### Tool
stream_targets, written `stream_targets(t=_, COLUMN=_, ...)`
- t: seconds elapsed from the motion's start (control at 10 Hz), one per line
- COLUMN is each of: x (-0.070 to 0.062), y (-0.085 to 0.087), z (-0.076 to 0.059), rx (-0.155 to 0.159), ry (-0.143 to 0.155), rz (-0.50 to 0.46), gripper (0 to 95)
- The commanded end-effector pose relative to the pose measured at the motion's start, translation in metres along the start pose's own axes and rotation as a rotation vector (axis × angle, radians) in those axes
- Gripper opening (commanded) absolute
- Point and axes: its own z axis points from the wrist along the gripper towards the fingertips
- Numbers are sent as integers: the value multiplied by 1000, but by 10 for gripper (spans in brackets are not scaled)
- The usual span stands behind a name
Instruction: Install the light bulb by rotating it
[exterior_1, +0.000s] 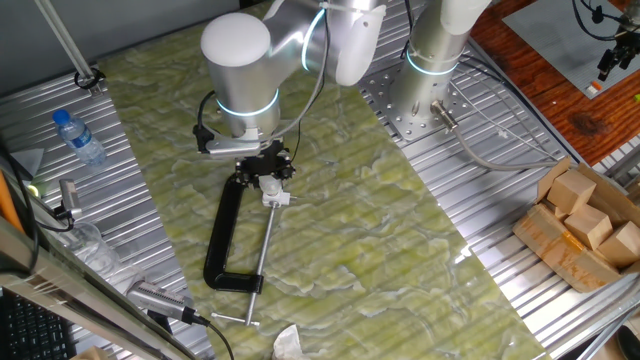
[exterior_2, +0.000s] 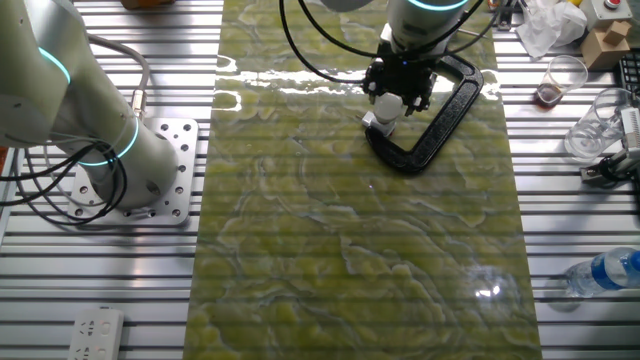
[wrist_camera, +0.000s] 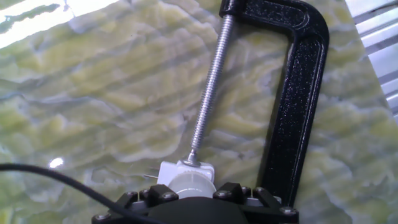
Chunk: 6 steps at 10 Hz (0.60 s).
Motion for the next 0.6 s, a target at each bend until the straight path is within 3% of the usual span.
stream_targets(t=0.1, x=1, y=0, z=0, rx=-2, ry=-11, rz=4, gripper=570)
stream_targets(t=0.6, x=1, y=0, z=0, rx=-8, ry=-22, rz=29, gripper=570)
